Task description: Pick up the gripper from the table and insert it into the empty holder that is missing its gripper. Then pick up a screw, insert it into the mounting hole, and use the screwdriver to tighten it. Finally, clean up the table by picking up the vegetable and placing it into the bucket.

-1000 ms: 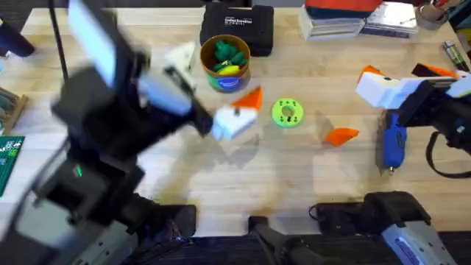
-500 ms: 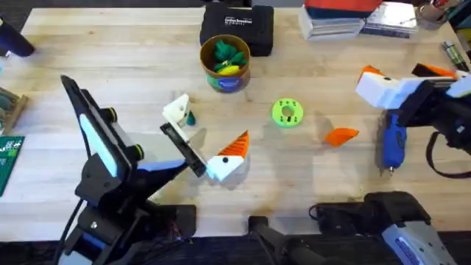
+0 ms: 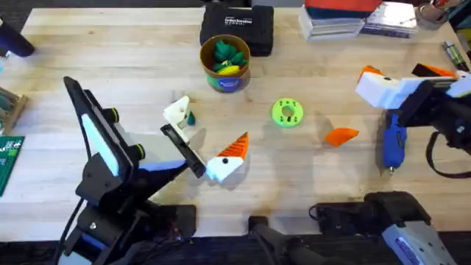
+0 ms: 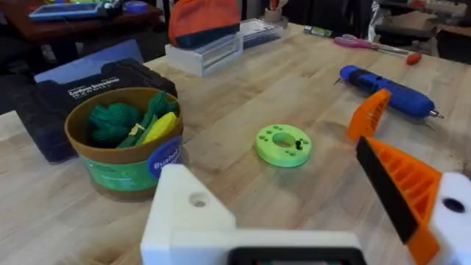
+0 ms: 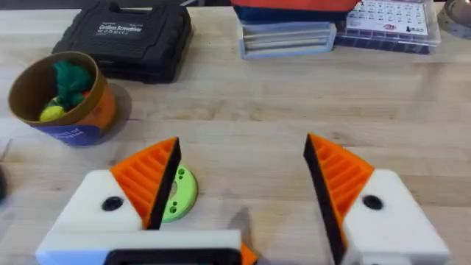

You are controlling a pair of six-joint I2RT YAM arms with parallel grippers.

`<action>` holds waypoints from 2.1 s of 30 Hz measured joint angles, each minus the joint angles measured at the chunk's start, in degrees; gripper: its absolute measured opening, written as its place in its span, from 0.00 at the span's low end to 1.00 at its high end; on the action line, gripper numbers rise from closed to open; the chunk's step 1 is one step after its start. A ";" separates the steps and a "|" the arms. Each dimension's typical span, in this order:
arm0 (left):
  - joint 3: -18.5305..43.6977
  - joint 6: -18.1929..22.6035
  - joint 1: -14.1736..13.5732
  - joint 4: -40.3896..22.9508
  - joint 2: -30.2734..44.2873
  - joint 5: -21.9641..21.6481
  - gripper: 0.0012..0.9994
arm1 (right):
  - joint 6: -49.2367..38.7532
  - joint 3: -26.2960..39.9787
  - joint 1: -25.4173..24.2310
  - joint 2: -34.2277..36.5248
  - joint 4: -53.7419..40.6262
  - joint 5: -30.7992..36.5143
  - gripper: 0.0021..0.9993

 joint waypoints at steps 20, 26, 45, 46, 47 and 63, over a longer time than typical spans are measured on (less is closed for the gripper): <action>0.00 -0.29 0.00 0.02 0.00 0.16 0.99 | 0.00 0.00 -0.02 0.00 0.28 -0.16 0.99; 0.00 -4.80 0.00 0.02 0.00 2.87 0.99 | -1.65 0.00 0.00 0.39 0.63 -1.47 0.99; 0.00 -8.59 0.00 0.03 0.00 6.98 0.99 | -34.55 15.19 3.91 19.67 -35.15 -0.73 0.99; 0.00 -8.59 0.00 0.02 0.00 6.98 0.99 | -37.34 15.15 3.91 20.34 -37.75 -0.37 0.99; 0.00 -8.59 0.00 0.02 0.00 7.00 0.99 | -39.30 15.15 3.91 21.14 -39.24 -0.13 0.99; 0.00 -8.59 0.02 0.02 0.00 7.19 0.99 | -46.34 12.85 3.91 40.95 -32.51 0.91 0.99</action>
